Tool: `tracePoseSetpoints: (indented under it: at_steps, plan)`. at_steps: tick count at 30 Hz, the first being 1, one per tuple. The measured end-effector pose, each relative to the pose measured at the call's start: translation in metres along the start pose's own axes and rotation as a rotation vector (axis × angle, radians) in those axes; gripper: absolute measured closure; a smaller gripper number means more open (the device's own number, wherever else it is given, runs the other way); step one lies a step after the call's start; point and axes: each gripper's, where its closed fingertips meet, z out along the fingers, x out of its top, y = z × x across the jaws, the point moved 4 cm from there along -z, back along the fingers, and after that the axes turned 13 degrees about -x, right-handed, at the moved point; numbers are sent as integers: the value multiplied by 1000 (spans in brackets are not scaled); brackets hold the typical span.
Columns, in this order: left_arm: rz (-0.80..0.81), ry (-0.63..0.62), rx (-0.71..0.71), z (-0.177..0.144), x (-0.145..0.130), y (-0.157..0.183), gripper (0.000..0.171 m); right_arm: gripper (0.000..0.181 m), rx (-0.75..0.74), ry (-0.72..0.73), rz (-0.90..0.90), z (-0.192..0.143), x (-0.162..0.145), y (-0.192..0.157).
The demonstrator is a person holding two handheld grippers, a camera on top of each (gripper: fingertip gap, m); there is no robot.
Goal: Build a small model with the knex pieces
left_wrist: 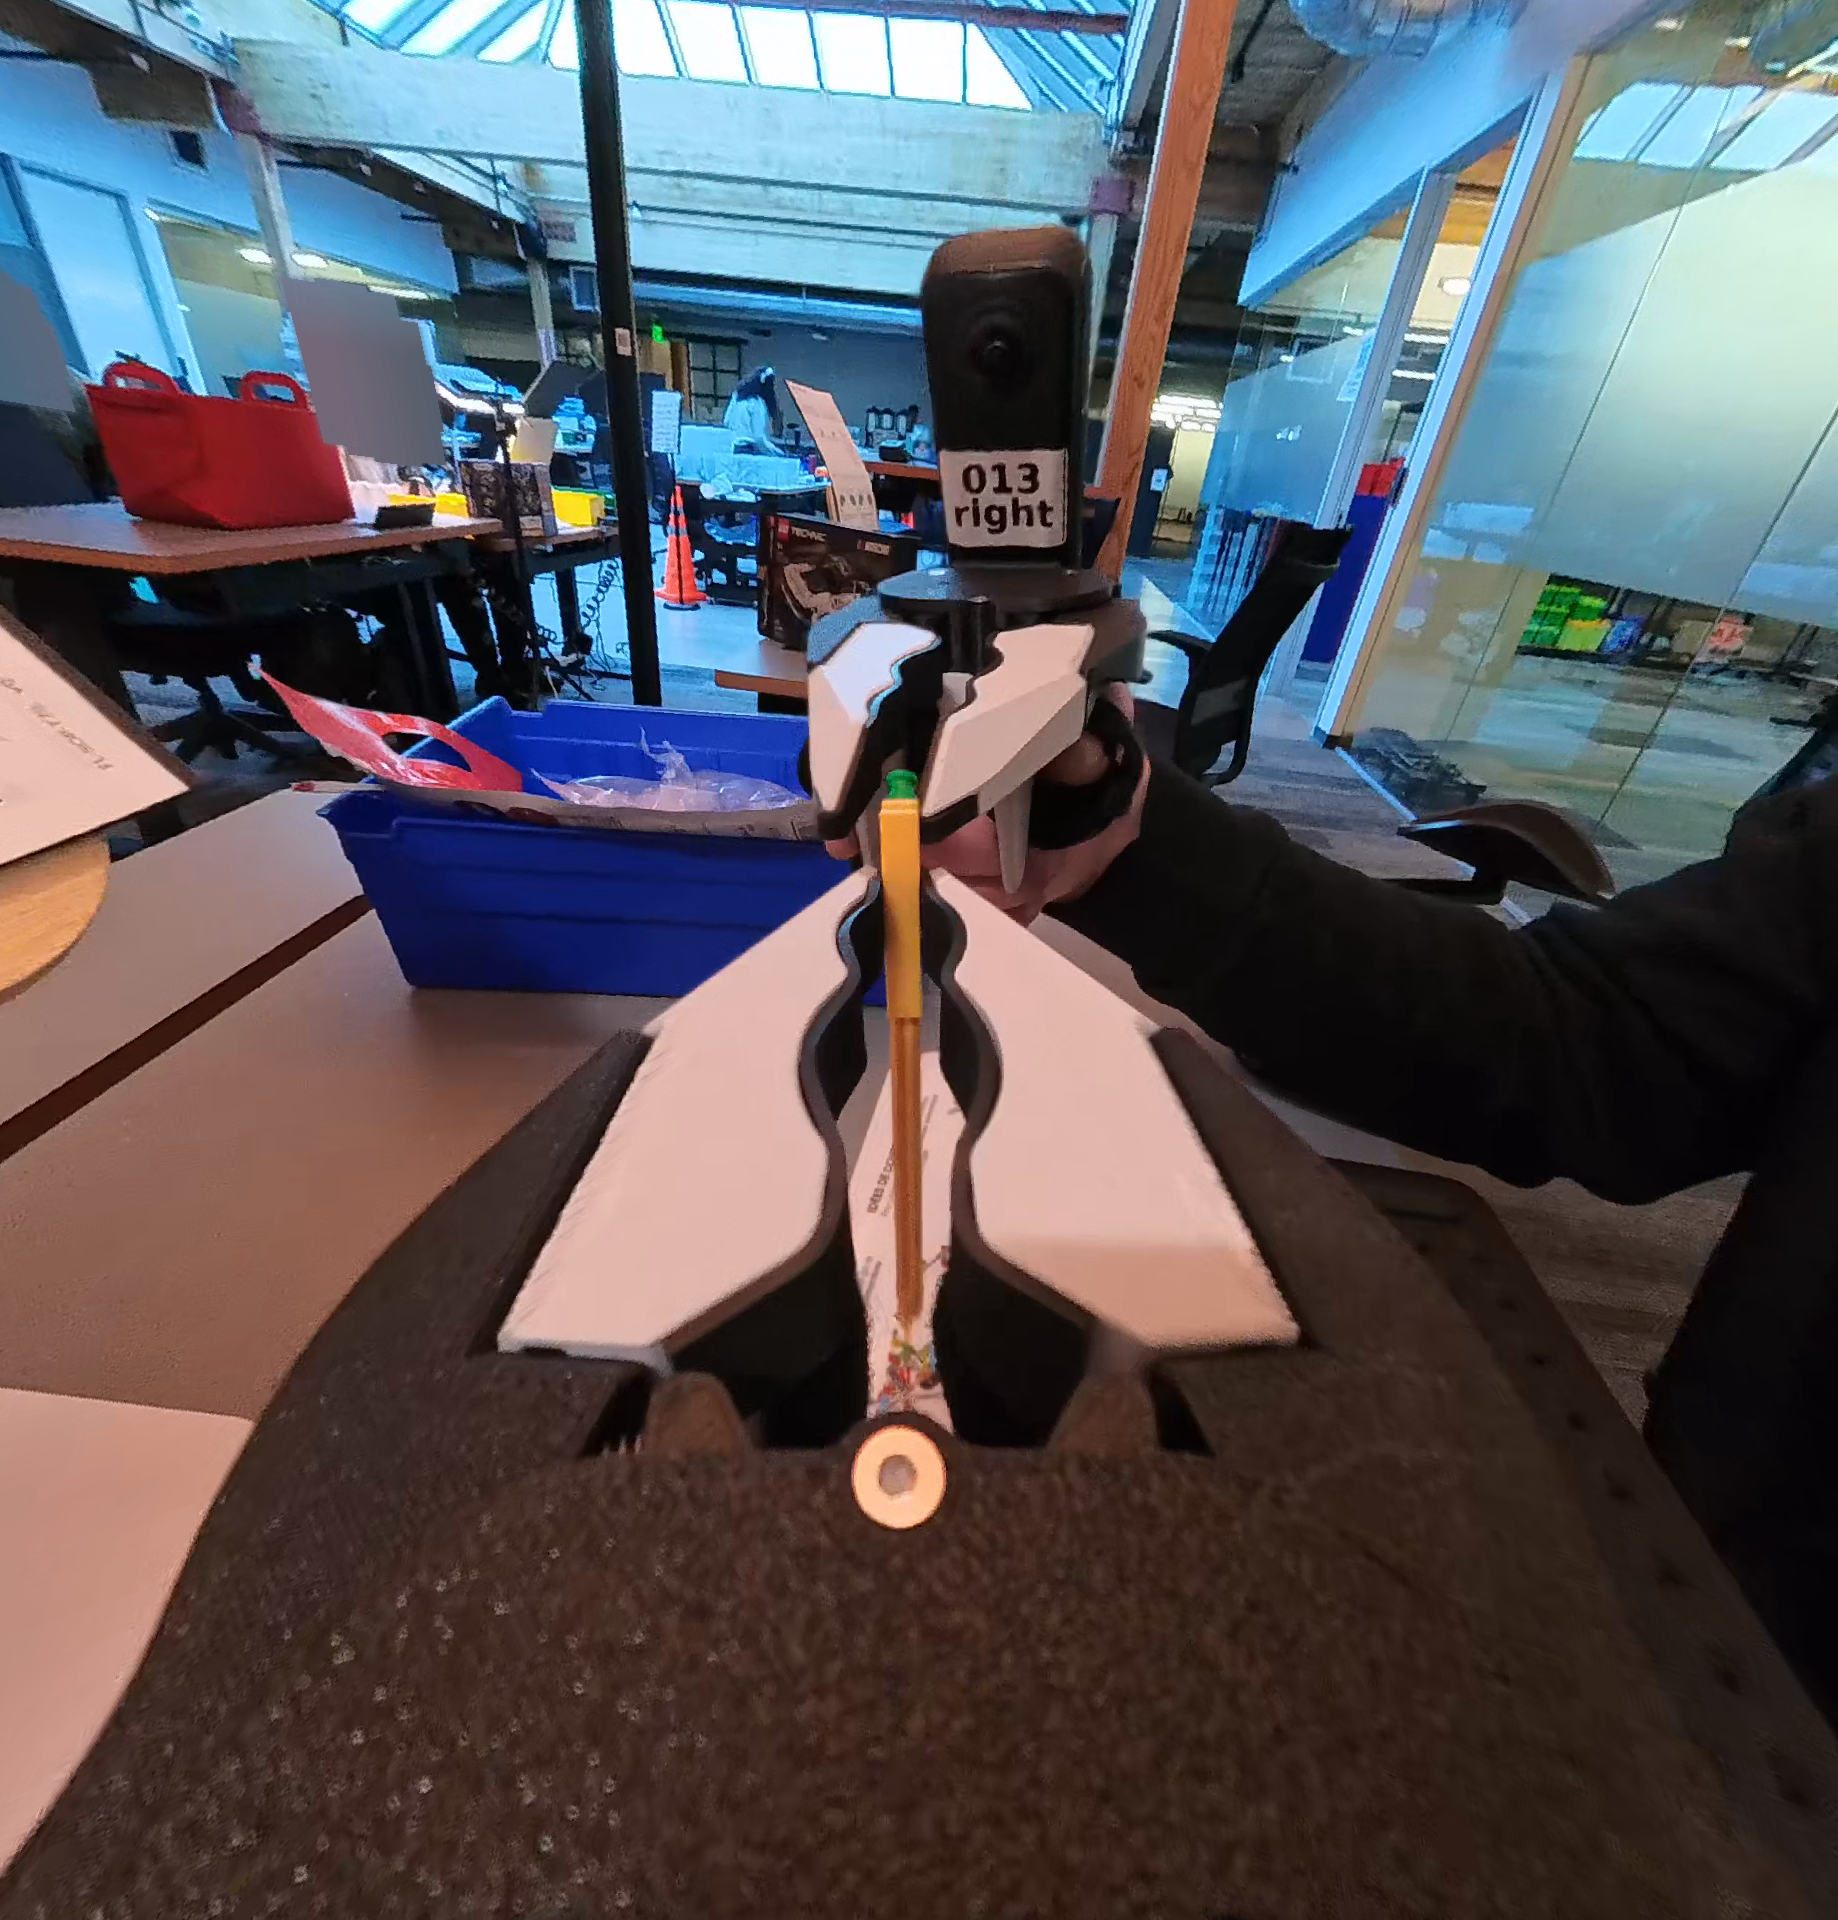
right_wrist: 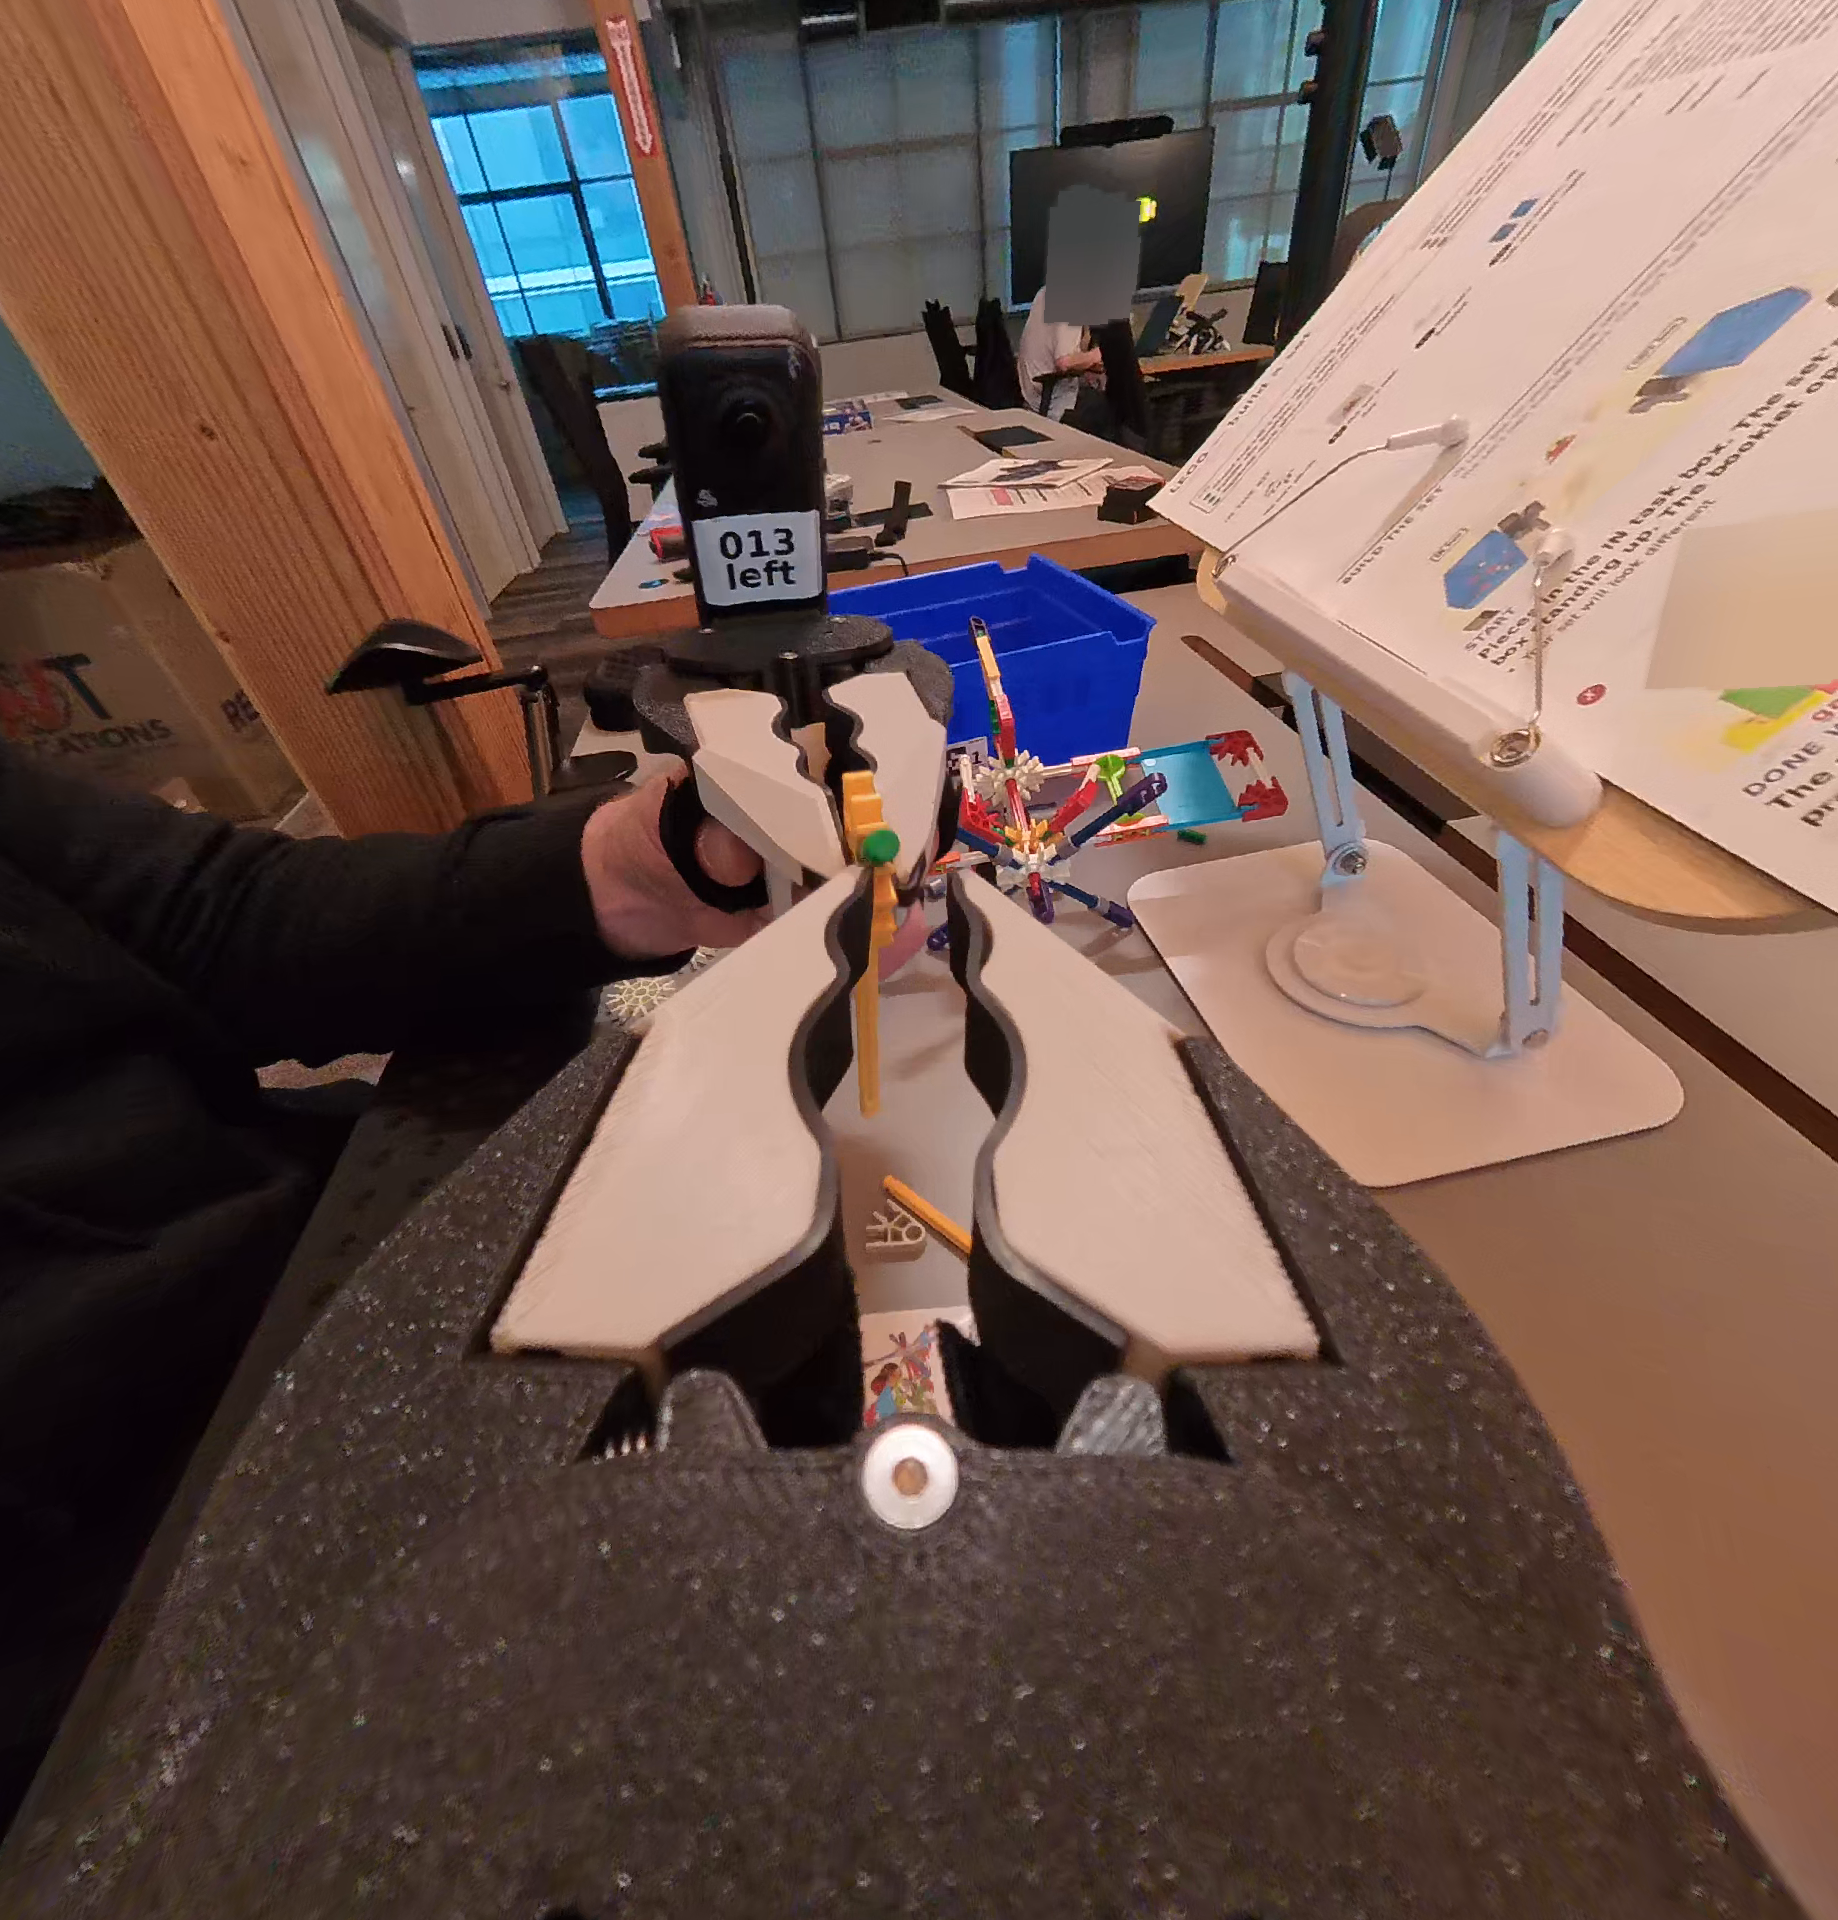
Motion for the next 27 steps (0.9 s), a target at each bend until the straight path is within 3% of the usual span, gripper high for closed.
tracePoseSetpoints:
  at_steps: [5, 8, 17, 20, 27]
  plan:
    - [-12, 24, -11, -1, 0, -1, 167, 181, 16, 13, -19, 1, 1, -5]
    - [-26, 43, -6, -1, 0, -4, 167, 167, -10, 5, -24, 0, 2, -4]
    - [-74, 185, -5, -3, 8, -9, 167, 160, -19, -130, -78, 14, -21, -6]
    - [-59, 163, 5, -1, 7, -8, 166, 175, -43, -157, -134, 23, -28, -9]
    - [-77, 174, 40, -5, 6, -15, 157, 176, -128, -135, -107, 21, -23, 4]
